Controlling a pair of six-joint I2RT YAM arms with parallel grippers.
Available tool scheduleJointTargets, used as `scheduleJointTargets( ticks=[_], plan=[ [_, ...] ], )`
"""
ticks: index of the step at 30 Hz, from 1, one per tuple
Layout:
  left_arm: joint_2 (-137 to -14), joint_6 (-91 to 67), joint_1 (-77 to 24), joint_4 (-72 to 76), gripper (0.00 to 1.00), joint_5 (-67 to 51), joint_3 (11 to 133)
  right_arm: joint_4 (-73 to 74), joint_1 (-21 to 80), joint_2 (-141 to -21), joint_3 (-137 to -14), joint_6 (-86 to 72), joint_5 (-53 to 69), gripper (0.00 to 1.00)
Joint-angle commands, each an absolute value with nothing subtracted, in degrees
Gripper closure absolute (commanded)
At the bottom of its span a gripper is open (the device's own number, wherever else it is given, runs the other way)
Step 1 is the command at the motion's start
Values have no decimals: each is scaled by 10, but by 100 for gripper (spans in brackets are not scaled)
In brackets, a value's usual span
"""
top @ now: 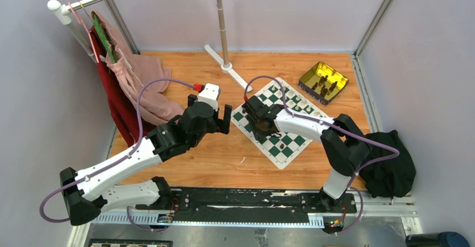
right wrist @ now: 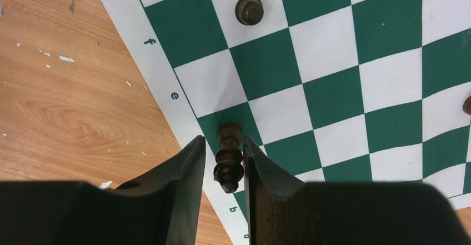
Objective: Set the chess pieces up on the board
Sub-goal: Place the chess piece on the chessboard.
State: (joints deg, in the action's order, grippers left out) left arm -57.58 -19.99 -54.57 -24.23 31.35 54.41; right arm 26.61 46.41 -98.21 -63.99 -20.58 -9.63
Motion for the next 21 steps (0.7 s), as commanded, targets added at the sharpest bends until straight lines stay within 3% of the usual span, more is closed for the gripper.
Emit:
scheduleJointTargets(
  ticks=[1, 21],
  plan=[
    [-570, -201, -549, -243, 0, 326, 543, 285, 473, -984, -645, -205, -114, 64],
    [-585, -211, -549, -240, 0, 323, 559, 317, 473, -963, -685, -175, -138, 57]
  ],
)
